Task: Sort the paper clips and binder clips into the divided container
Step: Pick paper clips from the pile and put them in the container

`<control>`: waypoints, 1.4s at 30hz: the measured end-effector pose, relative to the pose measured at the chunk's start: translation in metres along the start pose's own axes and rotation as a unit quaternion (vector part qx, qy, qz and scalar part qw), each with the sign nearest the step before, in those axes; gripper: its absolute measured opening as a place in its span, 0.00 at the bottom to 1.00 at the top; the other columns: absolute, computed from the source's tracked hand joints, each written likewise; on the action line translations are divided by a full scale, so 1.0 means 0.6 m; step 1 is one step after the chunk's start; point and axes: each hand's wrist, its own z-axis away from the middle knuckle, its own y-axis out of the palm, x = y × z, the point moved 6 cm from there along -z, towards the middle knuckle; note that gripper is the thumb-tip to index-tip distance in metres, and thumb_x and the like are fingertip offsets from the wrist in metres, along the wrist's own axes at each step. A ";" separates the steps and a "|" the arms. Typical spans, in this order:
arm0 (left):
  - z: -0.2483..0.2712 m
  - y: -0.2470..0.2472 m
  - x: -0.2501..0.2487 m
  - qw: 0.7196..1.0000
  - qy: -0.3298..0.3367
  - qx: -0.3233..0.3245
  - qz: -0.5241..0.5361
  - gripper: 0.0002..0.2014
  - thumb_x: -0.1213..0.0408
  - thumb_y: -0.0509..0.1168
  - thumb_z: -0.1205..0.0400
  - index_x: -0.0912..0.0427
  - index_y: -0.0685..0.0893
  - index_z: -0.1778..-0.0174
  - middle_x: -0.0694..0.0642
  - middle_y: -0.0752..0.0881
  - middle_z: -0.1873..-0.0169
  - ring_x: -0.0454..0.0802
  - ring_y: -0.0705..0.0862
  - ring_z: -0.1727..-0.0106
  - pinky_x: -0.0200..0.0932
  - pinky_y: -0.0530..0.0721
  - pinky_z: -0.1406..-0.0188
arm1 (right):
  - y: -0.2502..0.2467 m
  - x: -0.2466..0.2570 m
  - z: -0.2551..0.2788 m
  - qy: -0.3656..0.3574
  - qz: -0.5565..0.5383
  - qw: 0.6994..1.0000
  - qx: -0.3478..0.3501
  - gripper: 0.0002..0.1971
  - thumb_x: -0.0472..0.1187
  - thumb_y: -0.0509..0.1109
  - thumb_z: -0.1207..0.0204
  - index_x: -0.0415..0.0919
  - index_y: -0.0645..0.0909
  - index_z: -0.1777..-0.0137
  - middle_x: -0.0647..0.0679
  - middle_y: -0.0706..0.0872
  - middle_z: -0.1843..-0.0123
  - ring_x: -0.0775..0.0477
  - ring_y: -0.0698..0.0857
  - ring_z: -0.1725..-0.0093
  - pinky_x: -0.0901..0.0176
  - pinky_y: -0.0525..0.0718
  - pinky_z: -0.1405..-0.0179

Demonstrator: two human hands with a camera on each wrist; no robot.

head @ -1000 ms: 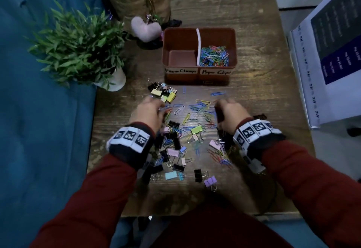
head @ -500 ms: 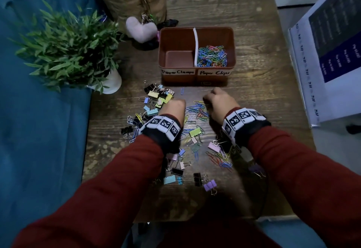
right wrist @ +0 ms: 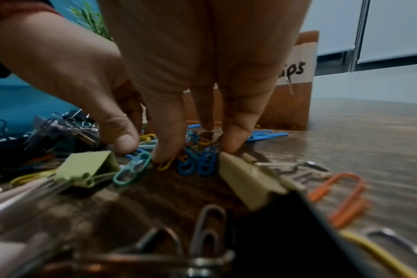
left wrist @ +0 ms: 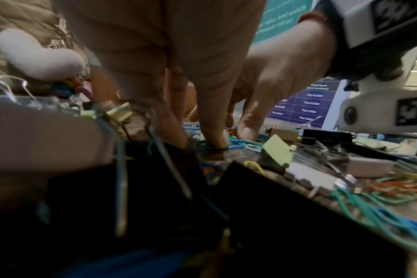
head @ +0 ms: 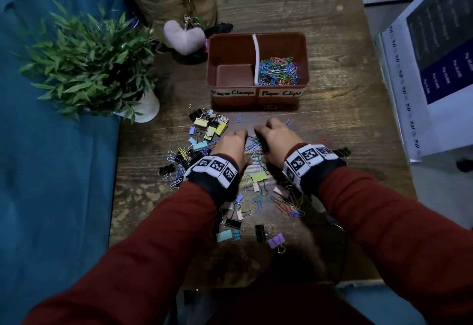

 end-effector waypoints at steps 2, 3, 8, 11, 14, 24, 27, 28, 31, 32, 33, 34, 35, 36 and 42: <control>-0.006 -0.002 -0.005 1.000 0.014 -0.001 0.001 0.34 0.62 0.75 0.26 0.57 0.69 0.25 0.63 0.77 0.34 0.61 0.77 0.33 0.50 0.76 0.35 | 0.004 0.009 -0.003 -0.008 -0.007 1.000 -0.011 0.23 0.29 0.69 0.29 0.36 0.74 0.33 0.38 0.74 0.39 0.35 0.80 0.40 0.51 0.78 0.42; -0.007 -0.002 -0.007 1.000 0.023 0.000 -0.008 0.33 0.63 0.74 0.26 0.56 0.71 0.25 0.63 0.77 0.35 0.61 0.77 0.34 0.50 0.76 0.35 | 0.007 0.012 -0.003 -0.009 -0.010 1.000 -0.019 0.20 0.28 0.67 0.28 0.35 0.76 0.35 0.38 0.75 0.40 0.35 0.81 0.42 0.50 0.78 0.42; -0.009 0.003 -0.012 0.998 0.059 0.003 -0.029 0.18 0.63 0.70 0.23 0.57 0.81 0.36 0.62 0.78 0.41 0.61 0.80 0.40 0.51 0.80 0.40 | 0.016 0.015 0.019 0.006 -0.006 0.999 -0.040 0.12 0.28 0.64 0.26 0.33 0.78 0.43 0.37 0.80 0.43 0.36 0.82 0.44 0.51 0.78 0.49; -0.005 0.004 -0.022 0.993 0.089 0.006 -0.084 0.13 0.61 0.65 0.19 0.59 0.81 0.40 0.61 0.79 0.45 0.62 0.82 0.44 0.53 0.83 0.47 | 0.013 0.009 0.025 0.020 -0.001 0.999 -0.030 0.11 0.28 0.63 0.25 0.33 0.79 0.44 0.36 0.81 0.45 0.35 0.83 0.44 0.50 0.79 0.49; -0.003 0.004 -0.031 0.985 0.117 0.010 -0.129 0.12 0.61 0.62 0.18 0.59 0.80 0.40 0.60 0.80 0.46 0.61 0.83 0.45 0.52 0.83 0.49 | 0.006 -0.012 0.028 0.062 -0.020 0.998 -0.005 0.11 0.28 0.64 0.26 0.35 0.82 0.46 0.36 0.85 0.47 0.35 0.84 0.45 0.53 0.81 0.50; -0.013 0.005 -0.045 0.975 0.130 0.052 -0.175 0.09 0.67 0.61 0.18 0.58 0.79 0.43 0.59 0.80 0.48 0.61 0.84 0.47 0.53 0.83 0.52 | -0.165 -0.083 -0.001 0.160 -0.227 0.947 -0.160 0.07 0.32 0.78 0.36 0.39 0.88 0.58 0.39 0.90 0.56 0.41 0.86 0.54 0.55 0.83 0.53; -0.014 0.004 -0.054 0.971 0.129 0.063 -0.193 0.14 0.68 0.62 0.19 0.61 0.76 0.37 0.60 0.80 0.44 0.62 0.83 0.44 0.53 0.82 0.50 | -0.238 -0.091 -0.042 0.163 -0.248 0.927 -0.231 0.08 0.34 0.81 0.38 0.40 0.89 0.58 0.39 0.90 0.57 0.41 0.88 0.54 0.48 0.87 0.50; -0.013 0.003 -0.058 0.969 0.127 0.063 -0.201 0.16 0.69 0.62 0.19 0.63 0.75 0.35 0.61 0.80 0.42 0.62 0.82 0.42 0.53 0.81 0.49 | -0.253 -0.090 -0.054 0.161 -0.244 0.928 -0.231 0.09 0.36 0.81 0.37 0.40 0.89 0.57 0.40 0.90 0.57 0.42 0.88 0.54 0.50 0.87 0.50; -0.011 0.005 -0.065 0.966 0.121 0.060 -0.219 0.19 0.70 0.62 0.20 0.65 0.72 0.33 0.63 0.78 0.38 0.62 0.81 0.39 0.53 0.80 0.46 | -0.268 -0.086 -0.083 0.155 -0.212 0.944 -0.200 0.17 0.44 0.82 0.37 0.43 0.88 0.49 0.45 0.90 0.51 0.49 0.86 0.49 0.59 0.83 0.46; -0.013 0.006 -0.065 0.966 0.118 0.062 -0.221 0.20 0.70 0.62 0.20 0.66 0.71 0.32 0.63 0.78 0.38 0.63 0.80 0.39 0.54 0.80 0.45 | -0.268 -0.084 -0.083 0.150 -0.206 0.944 -0.208 0.19 0.46 0.82 0.38 0.45 0.87 0.46 0.47 0.89 0.48 0.49 0.85 0.45 0.59 0.82 0.43; -0.014 0.006 -0.063 0.967 0.114 0.066 -0.220 0.20 0.71 0.62 0.21 0.66 0.71 0.32 0.64 0.77 0.37 0.63 0.80 0.39 0.55 0.80 0.45 | -0.267 -0.083 -0.077 0.141 -0.205 0.942 -0.226 0.20 0.47 0.82 0.37 0.46 0.86 0.45 0.47 0.89 0.46 0.49 0.84 0.44 0.58 0.81 0.41; -0.016 0.008 -0.060 0.968 0.110 0.071 -0.215 0.20 0.71 0.62 0.21 0.66 0.71 0.32 0.64 0.77 0.37 0.64 0.80 0.39 0.55 0.80 0.45 | -0.262 -0.081 -0.064 0.129 -0.203 0.938 -0.250 0.18 0.48 0.80 0.36 0.48 0.86 0.46 0.47 0.89 0.47 0.48 0.84 0.45 0.56 0.82 0.42; -0.019 0.008 -0.055 0.971 0.106 0.074 -0.202 0.20 0.72 0.62 0.21 0.67 0.71 0.33 0.64 0.77 0.37 0.64 0.80 0.39 0.55 0.80 0.45 | -0.253 -0.080 -0.047 0.112 -0.197 0.934 -0.276 0.14 0.48 0.79 0.33 0.48 0.86 0.48 0.47 0.89 0.50 0.47 0.85 0.48 0.53 0.82 0.44; -0.021 0.008 -0.050 0.975 0.101 0.075 -0.183 0.19 0.73 0.62 0.22 0.67 0.71 0.34 0.65 0.78 0.38 0.64 0.80 0.39 0.55 0.80 0.45 | -0.238 -0.081 -0.028 0.096 -0.186 0.934 -0.290 0.10 0.47 0.76 0.31 0.47 0.85 0.51 0.46 0.89 0.52 0.45 0.85 0.50 0.52 0.83 0.46; -0.031 -0.052 -0.033 0.997 0.063 -0.013 -0.047 0.08 0.65 0.61 0.17 0.63 0.78 0.45 0.63 0.84 0.47 0.60 0.82 0.46 0.49 0.80 0.47 | -0.073 -0.082 0.010 0.003 -0.057 0.996 -0.067 0.17 0.34 0.67 0.25 0.46 0.80 0.36 0.45 0.84 0.38 0.42 0.82 0.38 0.54 0.78 0.37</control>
